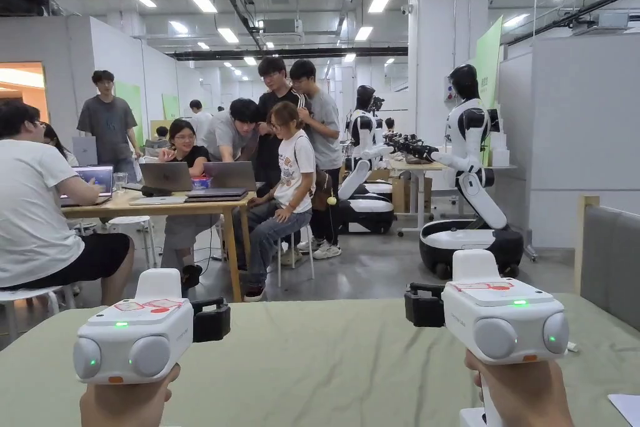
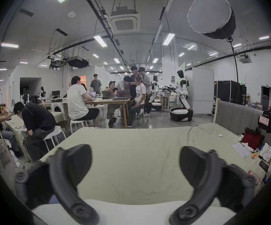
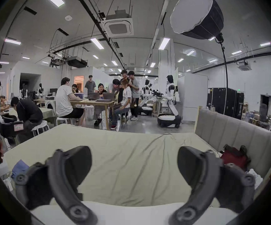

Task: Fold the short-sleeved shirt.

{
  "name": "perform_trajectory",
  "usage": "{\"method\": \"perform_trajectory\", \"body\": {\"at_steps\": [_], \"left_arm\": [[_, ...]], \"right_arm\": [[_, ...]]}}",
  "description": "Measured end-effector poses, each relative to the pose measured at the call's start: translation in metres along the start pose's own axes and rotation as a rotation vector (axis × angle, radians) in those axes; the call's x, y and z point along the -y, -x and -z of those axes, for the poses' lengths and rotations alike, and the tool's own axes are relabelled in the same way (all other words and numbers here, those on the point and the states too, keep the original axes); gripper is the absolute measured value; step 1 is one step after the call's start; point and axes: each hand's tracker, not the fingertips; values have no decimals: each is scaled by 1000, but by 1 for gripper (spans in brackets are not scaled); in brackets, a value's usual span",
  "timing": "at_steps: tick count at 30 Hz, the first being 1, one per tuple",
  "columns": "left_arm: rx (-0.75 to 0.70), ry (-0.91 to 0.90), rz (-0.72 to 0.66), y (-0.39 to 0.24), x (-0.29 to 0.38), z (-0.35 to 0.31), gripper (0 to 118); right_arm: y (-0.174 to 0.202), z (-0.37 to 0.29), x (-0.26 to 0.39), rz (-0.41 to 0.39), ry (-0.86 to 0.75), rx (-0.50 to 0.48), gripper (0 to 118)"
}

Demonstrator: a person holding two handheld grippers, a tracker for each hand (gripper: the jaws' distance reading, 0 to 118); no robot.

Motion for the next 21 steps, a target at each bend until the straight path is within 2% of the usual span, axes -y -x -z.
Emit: {"method": "perform_trajectory", "body": {"at_steps": [9, 14, 21], "left_arm": [[2, -11, 54, -4, 1, 0, 118], [11, 5, 31, -3, 0, 4, 118], [15, 5, 29, -3, 3, 5, 118]], "right_arm": [[3, 5, 2, 15, 31, -4, 118], [7, -4, 1, 30, 40, -52, 118], [10, -7, -1, 32, 30, -53, 118]]}}
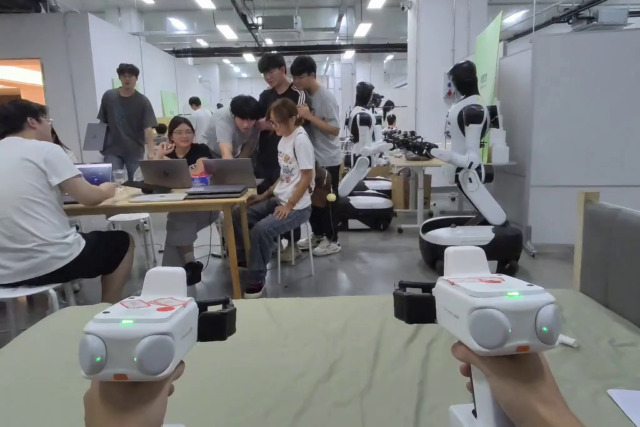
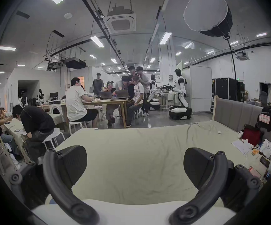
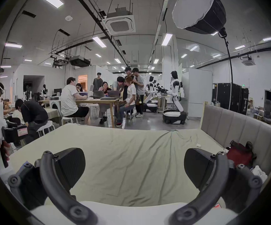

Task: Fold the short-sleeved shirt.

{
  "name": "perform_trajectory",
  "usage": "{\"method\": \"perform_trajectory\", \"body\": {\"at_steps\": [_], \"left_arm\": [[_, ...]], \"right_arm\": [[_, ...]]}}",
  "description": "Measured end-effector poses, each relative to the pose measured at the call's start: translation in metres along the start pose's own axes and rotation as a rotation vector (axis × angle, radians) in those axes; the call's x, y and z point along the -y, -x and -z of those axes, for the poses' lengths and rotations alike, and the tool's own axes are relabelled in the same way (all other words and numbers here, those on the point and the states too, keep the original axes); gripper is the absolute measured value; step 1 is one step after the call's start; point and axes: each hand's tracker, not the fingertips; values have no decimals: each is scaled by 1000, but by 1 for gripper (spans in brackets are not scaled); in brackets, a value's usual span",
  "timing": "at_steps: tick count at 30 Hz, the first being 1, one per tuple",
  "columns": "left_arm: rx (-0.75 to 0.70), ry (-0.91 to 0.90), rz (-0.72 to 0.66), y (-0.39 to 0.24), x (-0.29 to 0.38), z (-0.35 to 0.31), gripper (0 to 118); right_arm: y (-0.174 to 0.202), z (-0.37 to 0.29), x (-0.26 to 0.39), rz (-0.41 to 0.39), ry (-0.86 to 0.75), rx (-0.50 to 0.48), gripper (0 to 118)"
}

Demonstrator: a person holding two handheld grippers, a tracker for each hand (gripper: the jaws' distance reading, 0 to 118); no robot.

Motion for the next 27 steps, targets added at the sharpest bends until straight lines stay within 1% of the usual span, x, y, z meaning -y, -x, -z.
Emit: {"method": "perform_trajectory", "body": {"at_steps": [4, 6, 8, 10, 13, 15, 18, 21, 23, 25, 26, 27], "left_arm": [[-2, 7, -7, 3, 4, 1, 118], [-8, 10, -10, 4, 5, 1, 118], [-7, 12, -14, 4, 5, 0, 118], [-7, 13, -11, 4, 5, 0, 118], [-11, 13, -8, 6, 5, 1, 118], [-17, 13, -3, 7, 6, 2, 118], [-15, 17, -11, 7, 7, 1, 118], [-19, 19, -11, 10, 11, 4, 118], [-22, 23, -7, 10, 12, 4, 118], [-29, 24, 0, 7, 10, 1, 118], [-30, 25, 0, 7, 10, 1, 118], [-30, 26, -1, 7, 10, 1, 118]], "right_arm": [[-4, 2, -1, 23, -5, -25, 118], [-7, 4, 0, 55, -63, -5, 118], [-7, 3, -1, 54, -86, 22, 118], [-7, 3, -3, 63, -82, 41, 118], [-9, 2, -5, 77, -57, 43, 118], [-10, 1, -6, 112, -34, 57, 118], [-12, -1, -8, 203, 5, 56, 118], [-7, -2, -10, 194, 20, 103, 118], [-1, -3, -10, 150, 9, 174, 118], [6, -3, -10, 107, -5, 223, 118], [9, -3, -9, 86, -7, 242, 118], [10, -2, -8, 81, -5, 235, 118]]}}
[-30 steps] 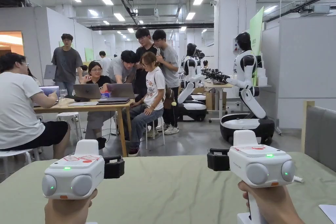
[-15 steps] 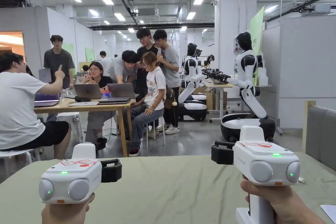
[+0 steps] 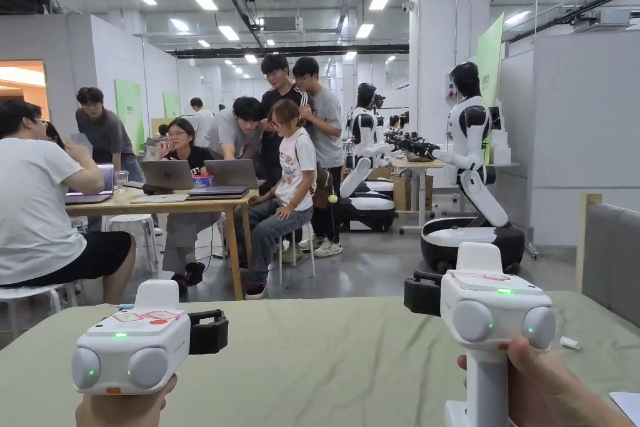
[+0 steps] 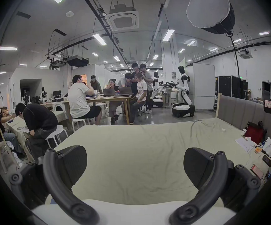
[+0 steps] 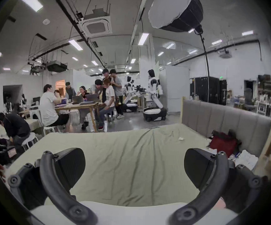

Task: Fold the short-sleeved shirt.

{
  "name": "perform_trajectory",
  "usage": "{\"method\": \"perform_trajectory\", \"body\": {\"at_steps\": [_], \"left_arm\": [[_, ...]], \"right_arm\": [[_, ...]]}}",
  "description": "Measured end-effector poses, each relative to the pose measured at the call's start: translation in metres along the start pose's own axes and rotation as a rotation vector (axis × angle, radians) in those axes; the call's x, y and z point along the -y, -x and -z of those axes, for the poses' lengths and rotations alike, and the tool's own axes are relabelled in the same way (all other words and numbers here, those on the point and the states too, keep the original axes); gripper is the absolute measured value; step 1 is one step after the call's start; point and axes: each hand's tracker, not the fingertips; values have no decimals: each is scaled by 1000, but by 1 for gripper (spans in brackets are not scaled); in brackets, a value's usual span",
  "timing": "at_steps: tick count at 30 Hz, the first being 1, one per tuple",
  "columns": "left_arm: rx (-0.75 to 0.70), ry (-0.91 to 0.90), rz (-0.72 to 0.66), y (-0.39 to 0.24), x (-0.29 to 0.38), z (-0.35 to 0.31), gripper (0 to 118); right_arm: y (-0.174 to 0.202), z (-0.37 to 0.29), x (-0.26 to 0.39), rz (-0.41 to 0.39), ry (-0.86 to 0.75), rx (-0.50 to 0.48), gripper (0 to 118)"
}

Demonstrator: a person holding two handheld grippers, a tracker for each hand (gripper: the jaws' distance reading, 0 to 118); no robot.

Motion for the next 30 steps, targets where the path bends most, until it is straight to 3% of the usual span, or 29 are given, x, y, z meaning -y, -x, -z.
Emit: {"method": "perform_trajectory", "body": {"at_steps": [8, 15, 20, 23, 25, 30], "left_arm": [[4, -8, -25, -4, -3, -3, 118], [4, -9, -13, -6, -1, -2, 118], [2, -5, -27, -3, 1, 3, 118], [1, -6, -32, -3, 0, 2, 118], [-1, -8, -34, -3, -1, 1, 118], [-2, -15, -43, -1, -1, 1, 118]], "right_arm": [[2, 5, 1, 6, 36, -53, 118], [0, 3, -6, -2, 112, -198, 118], [1, 2, -5, -10, 99, -192, 118], [6, -2, -5, 1, 73, -109, 118], [7, -3, -6, -21, 69, -117, 118], [-3, -4, -6, 39, 25, -248, 118]]}}
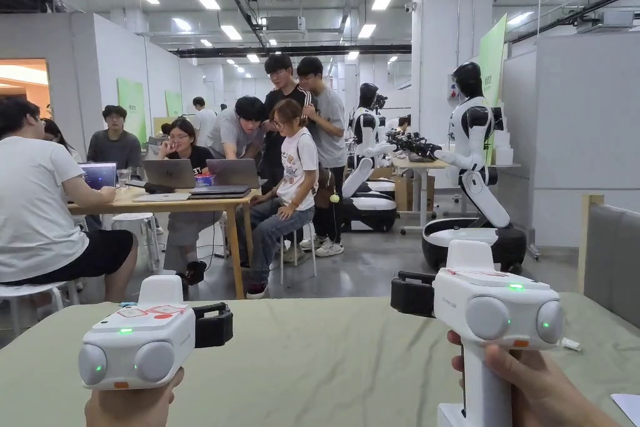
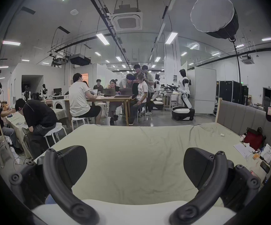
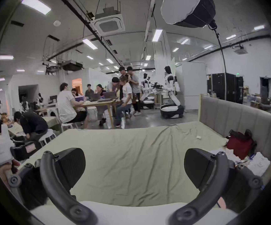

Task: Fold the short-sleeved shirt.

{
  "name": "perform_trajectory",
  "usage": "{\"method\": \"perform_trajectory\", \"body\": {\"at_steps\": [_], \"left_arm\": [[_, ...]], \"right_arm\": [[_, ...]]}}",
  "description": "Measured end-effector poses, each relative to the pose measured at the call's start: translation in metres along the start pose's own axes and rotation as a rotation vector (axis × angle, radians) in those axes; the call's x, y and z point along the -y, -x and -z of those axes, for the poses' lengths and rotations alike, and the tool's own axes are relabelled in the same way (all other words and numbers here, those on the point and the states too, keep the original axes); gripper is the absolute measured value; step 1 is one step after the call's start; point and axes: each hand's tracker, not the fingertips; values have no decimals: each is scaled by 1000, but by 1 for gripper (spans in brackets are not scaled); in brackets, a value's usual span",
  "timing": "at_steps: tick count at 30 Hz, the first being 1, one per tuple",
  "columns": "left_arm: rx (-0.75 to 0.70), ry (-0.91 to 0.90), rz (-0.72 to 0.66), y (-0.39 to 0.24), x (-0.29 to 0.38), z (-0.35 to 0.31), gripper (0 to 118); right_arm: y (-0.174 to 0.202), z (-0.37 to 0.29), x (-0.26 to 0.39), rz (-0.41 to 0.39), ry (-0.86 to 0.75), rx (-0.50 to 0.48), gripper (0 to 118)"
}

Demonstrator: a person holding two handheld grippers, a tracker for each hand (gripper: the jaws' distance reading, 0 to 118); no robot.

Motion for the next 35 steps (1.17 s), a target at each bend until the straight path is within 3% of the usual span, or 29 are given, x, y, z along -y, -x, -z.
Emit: {"method": "perform_trajectory", "body": {"at_steps": [10, 29, 35], "left_arm": [[-7, 6, -39, 5, 3, 1, 118], [-14, 19, -33, 6, 7, 4, 118], [-16, 18, -24, 0, 6, 0, 118]], "right_arm": [[6, 1, -1, -10, 57, 61, 118], [-1, 9, 3, 14, 118, 15, 118], [1, 6, 4, -5, 104, 49, 118]]}}
